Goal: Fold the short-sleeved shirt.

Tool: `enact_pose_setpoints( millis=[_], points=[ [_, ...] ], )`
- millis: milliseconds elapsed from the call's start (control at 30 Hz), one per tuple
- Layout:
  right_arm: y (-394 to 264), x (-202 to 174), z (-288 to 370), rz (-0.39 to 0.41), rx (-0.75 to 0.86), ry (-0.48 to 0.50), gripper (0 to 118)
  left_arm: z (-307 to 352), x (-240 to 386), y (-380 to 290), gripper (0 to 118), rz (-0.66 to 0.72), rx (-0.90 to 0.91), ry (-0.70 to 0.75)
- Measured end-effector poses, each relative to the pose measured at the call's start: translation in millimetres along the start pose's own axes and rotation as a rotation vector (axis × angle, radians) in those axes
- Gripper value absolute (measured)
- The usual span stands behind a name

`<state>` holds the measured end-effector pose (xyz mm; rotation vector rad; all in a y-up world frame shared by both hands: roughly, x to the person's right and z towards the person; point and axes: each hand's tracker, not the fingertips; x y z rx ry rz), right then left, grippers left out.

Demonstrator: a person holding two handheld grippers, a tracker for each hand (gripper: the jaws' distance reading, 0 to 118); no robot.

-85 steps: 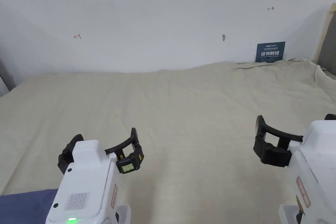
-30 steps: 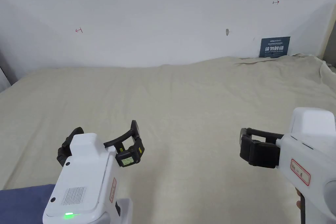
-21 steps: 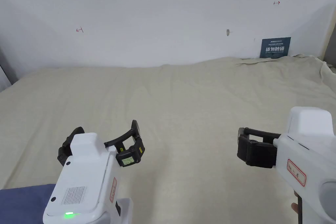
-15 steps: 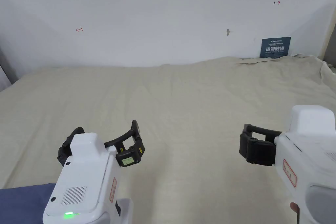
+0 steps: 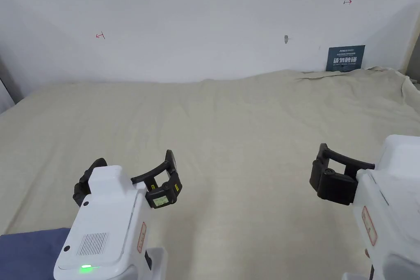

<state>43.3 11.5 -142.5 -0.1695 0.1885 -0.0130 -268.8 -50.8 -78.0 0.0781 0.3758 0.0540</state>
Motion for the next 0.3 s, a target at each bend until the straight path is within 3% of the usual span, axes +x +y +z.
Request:
enact_pose_setpoints(
  millis=[300],
  points=[
    [-12,1,-3,0.079,0.127,0.017,117,1,1,0,118,-0.001,0.003,-0.005]
  ],
)
